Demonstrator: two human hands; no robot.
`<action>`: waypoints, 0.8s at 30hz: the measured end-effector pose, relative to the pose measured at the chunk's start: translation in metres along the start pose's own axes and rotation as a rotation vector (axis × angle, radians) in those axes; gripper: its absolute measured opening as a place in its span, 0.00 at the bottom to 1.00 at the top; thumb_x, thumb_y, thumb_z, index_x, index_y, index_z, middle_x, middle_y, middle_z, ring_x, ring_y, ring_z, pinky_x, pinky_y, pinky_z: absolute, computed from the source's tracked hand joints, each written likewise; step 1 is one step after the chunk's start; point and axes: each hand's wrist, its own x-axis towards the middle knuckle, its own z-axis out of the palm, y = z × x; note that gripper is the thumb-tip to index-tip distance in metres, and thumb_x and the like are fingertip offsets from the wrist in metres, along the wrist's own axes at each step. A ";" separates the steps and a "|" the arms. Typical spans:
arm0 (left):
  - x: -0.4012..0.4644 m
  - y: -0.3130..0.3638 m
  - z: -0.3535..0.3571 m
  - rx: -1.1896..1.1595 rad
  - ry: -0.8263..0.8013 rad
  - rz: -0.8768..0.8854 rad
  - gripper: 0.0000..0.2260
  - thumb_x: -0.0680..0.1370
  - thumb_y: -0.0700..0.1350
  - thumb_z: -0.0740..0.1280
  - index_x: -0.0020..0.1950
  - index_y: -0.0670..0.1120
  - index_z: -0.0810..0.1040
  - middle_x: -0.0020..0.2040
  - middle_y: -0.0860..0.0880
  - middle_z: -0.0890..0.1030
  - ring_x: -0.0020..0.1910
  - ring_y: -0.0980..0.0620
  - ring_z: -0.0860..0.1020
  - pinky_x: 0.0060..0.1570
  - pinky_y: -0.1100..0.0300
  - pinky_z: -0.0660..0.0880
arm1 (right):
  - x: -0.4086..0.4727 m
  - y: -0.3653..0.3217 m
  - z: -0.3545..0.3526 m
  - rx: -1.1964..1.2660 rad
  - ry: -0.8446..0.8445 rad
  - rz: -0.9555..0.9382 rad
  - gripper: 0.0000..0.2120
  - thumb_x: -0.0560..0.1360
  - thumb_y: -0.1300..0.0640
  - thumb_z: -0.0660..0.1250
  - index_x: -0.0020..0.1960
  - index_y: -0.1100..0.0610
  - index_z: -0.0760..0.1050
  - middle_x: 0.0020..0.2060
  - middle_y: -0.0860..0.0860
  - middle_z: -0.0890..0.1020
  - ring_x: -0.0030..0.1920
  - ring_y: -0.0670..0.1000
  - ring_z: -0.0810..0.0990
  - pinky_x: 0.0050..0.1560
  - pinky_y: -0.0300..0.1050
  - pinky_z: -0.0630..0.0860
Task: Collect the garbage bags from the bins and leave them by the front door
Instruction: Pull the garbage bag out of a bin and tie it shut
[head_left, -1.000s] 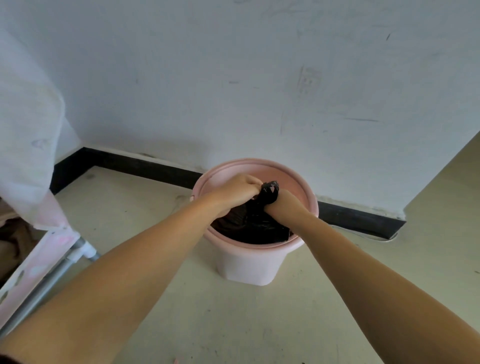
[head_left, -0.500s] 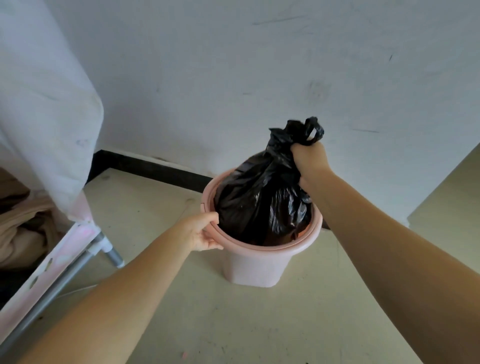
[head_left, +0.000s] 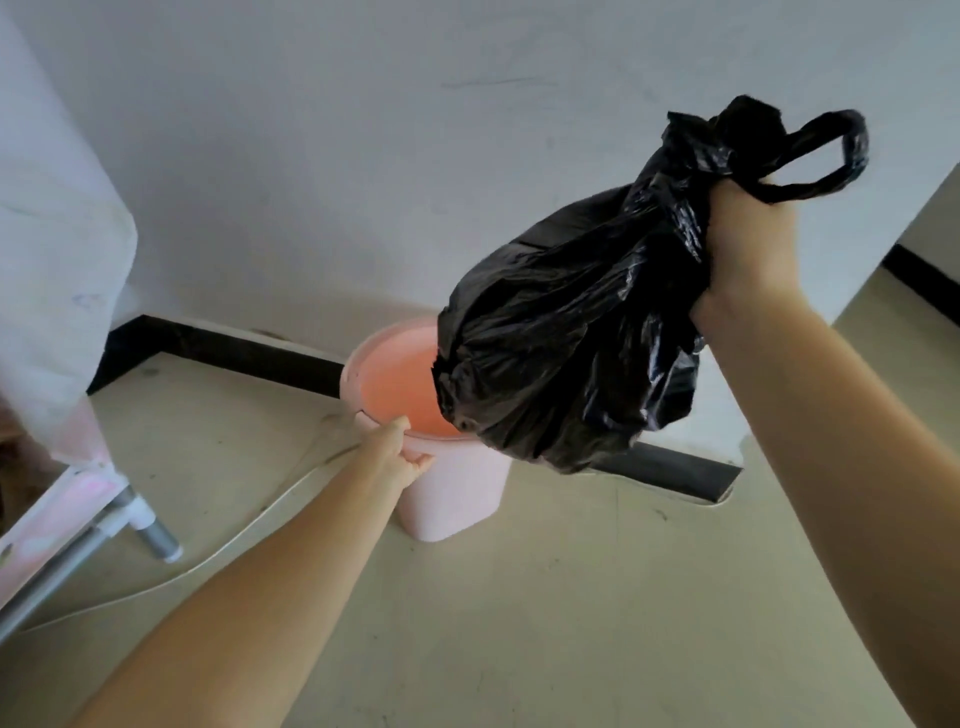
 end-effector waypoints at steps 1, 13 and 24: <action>-0.001 -0.003 0.004 -0.034 0.000 0.014 0.23 0.77 0.35 0.64 0.71 0.45 0.64 0.70 0.41 0.65 0.68 0.39 0.65 0.62 0.39 0.70 | -0.004 0.000 -0.007 -0.029 -0.001 0.006 0.08 0.72 0.67 0.58 0.40 0.57 0.73 0.32 0.53 0.75 0.37 0.54 0.75 0.40 0.49 0.75; -0.007 -0.024 -0.001 0.092 -0.091 -0.037 0.27 0.75 0.44 0.68 0.72 0.48 0.62 0.69 0.42 0.66 0.65 0.39 0.68 0.56 0.39 0.74 | -0.088 0.138 -0.123 -0.508 0.134 0.446 0.11 0.71 0.66 0.58 0.41 0.55 0.78 0.30 0.49 0.82 0.33 0.50 0.81 0.35 0.42 0.79; -0.090 -0.074 0.019 1.326 -0.620 0.219 0.12 0.76 0.62 0.61 0.47 0.54 0.72 0.48 0.53 0.76 0.46 0.58 0.77 0.42 0.61 0.79 | -0.118 0.178 -0.131 -0.635 0.007 0.671 0.07 0.74 0.60 0.60 0.43 0.51 0.75 0.42 0.55 0.82 0.47 0.58 0.81 0.52 0.56 0.79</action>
